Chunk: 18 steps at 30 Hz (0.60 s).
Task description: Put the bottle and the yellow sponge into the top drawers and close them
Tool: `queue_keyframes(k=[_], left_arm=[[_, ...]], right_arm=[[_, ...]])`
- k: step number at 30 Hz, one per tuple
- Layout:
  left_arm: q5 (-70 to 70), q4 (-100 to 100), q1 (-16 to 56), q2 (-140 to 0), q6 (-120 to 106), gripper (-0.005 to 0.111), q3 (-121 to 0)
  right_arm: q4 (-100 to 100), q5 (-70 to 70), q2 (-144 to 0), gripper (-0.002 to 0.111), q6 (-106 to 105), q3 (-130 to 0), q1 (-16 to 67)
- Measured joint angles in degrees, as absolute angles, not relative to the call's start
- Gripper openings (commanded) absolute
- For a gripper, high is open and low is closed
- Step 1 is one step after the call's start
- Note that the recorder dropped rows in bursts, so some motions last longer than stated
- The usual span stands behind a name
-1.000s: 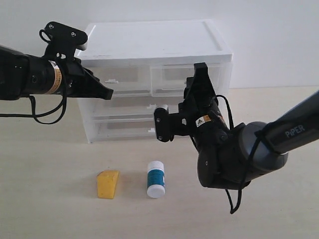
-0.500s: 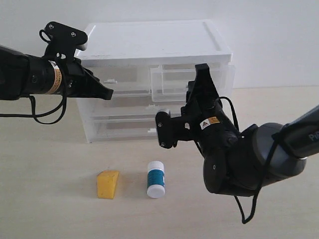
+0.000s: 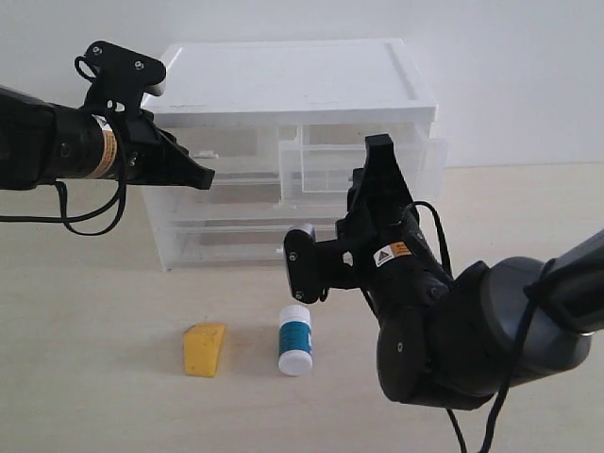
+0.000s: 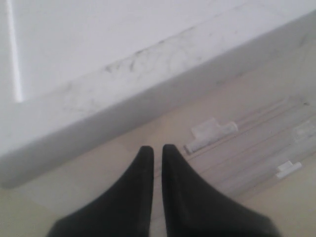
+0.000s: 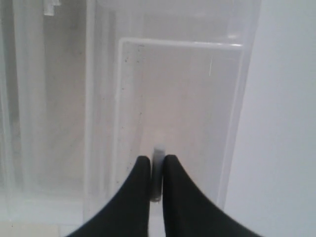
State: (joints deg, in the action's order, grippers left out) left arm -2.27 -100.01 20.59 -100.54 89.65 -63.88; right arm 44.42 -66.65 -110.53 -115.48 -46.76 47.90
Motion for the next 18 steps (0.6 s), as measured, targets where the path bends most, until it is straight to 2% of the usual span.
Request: queue_keyframes(k=[18], left_arm=[[-2.3, -100.0, 20.6, -100.5, 89.7, 0.004, -63.9]], right_arm=[[47.1, -68.8, -109.9, 0.000, -117.1, -44.3, 51.0]])
